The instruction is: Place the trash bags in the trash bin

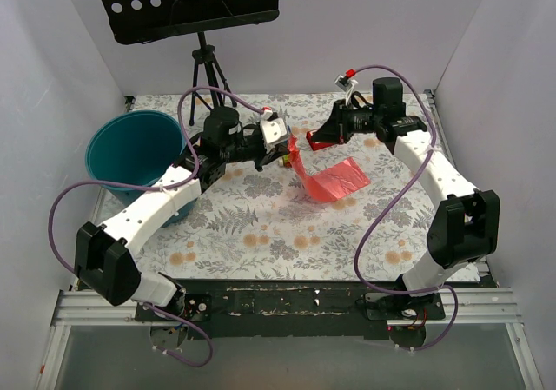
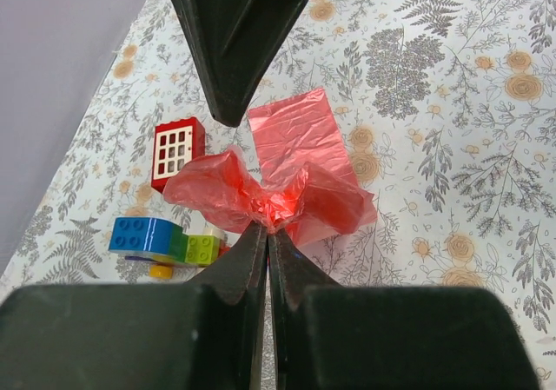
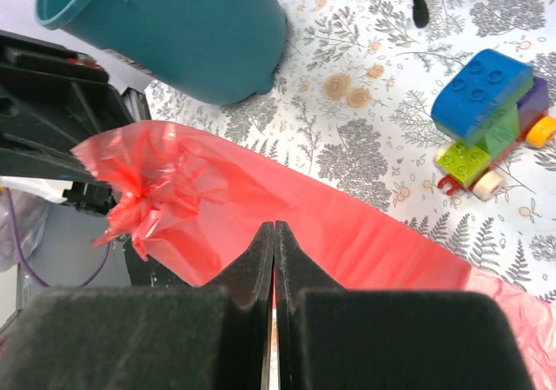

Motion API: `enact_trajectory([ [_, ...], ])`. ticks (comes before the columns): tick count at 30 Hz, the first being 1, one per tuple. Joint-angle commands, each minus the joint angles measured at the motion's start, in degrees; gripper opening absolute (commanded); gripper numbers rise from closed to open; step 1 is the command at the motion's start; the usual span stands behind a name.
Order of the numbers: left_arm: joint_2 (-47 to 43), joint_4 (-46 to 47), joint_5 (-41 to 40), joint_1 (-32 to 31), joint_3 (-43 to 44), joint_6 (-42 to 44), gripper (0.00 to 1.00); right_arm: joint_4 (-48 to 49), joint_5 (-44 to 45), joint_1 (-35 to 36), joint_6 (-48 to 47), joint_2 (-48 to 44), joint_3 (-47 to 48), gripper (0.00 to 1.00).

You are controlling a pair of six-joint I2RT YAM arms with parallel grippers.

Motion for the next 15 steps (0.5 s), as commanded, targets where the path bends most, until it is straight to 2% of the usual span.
enact_trajectory([
  [1, -2.9, 0.9, -1.2, 0.1, -0.5, 1.0, 0.0, -0.8, 1.3, 0.2, -1.0, -2.0, 0.6, 0.01],
  [2, -2.9, 1.0, -1.2, 0.1, -0.6, 1.0, 0.0, 0.6, -0.7, 0.2, -0.2, -2.1, 0.5, 0.02],
  [4, -2.7, 1.4, -0.7, 0.1, -0.6, 1.0, 0.0, 2.9, -3.6, 0.8, 3.3, -2.0, 0.3, 0.29],
  [6, -2.7, 1.9, 0.1, 0.0, -0.6, 0.7, 0.0, 4.2, -5.5, 2.0, 3.9, -1.4, 0.7, 0.4],
  [15, -1.6, 2.9, 0.1, -0.4, 0.2, 0.6, 0.0, 9.2, -10.9, 6.0, 7.6, 1.5, 1.9, 0.42],
])
